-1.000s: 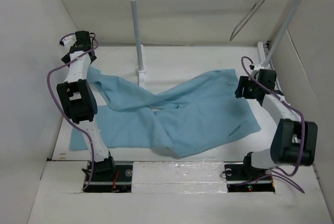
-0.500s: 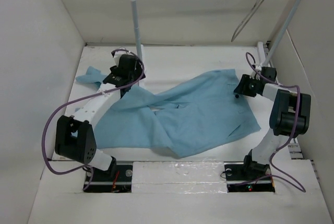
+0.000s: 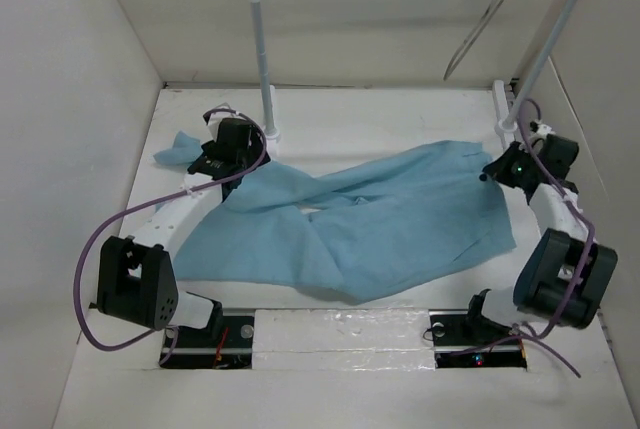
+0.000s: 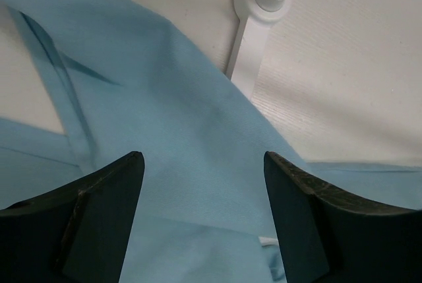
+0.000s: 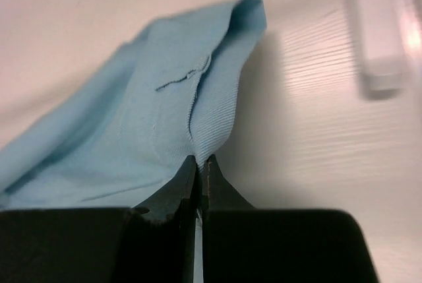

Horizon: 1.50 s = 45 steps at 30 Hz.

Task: Place the trousers on the hanger
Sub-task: Flatten out the trousers at the center of the board.

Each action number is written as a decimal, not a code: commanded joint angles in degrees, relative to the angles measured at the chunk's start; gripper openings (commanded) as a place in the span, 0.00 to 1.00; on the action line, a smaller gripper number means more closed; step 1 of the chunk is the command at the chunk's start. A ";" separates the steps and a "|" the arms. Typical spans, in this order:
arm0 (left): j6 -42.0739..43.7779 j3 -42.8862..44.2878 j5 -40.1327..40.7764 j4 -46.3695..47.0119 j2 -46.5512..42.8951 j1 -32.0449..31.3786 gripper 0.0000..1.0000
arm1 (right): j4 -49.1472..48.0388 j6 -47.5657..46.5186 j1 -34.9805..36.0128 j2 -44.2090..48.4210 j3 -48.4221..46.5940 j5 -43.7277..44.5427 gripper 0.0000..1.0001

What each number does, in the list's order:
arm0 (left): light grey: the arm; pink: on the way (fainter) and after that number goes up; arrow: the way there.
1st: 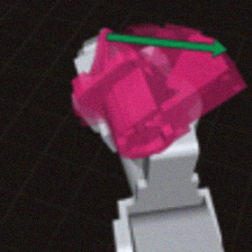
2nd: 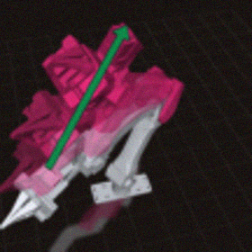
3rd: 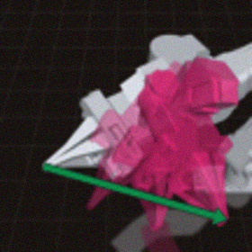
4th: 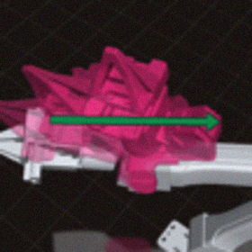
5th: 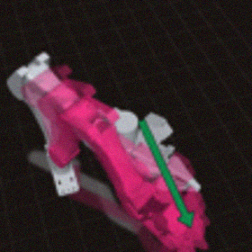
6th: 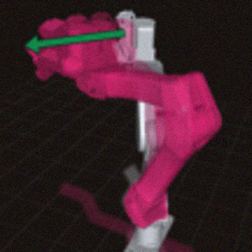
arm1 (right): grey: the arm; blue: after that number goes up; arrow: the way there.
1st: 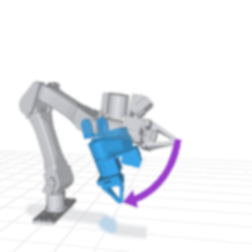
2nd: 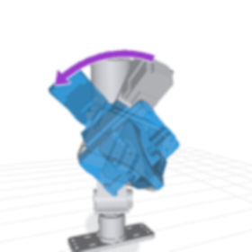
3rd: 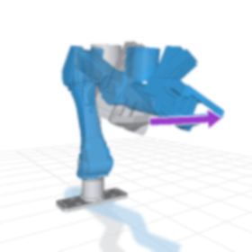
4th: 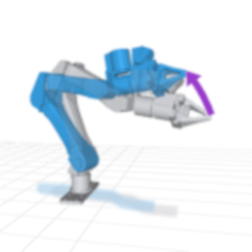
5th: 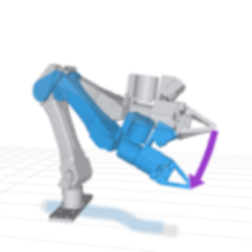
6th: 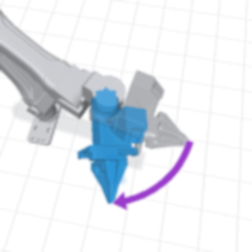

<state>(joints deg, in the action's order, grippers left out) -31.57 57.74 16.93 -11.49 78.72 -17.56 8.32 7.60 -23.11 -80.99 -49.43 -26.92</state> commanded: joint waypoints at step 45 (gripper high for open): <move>-6.49 9.75 -10.78 16.15 28.42 24.07 0.09 | -0.32 6.20 83.58 8.31 6.98 17.16 0.58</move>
<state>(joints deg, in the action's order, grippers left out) -40.80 63.77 5.23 4.05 106.26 6.70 11.42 11.68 58.87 -72.14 -39.44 -11.99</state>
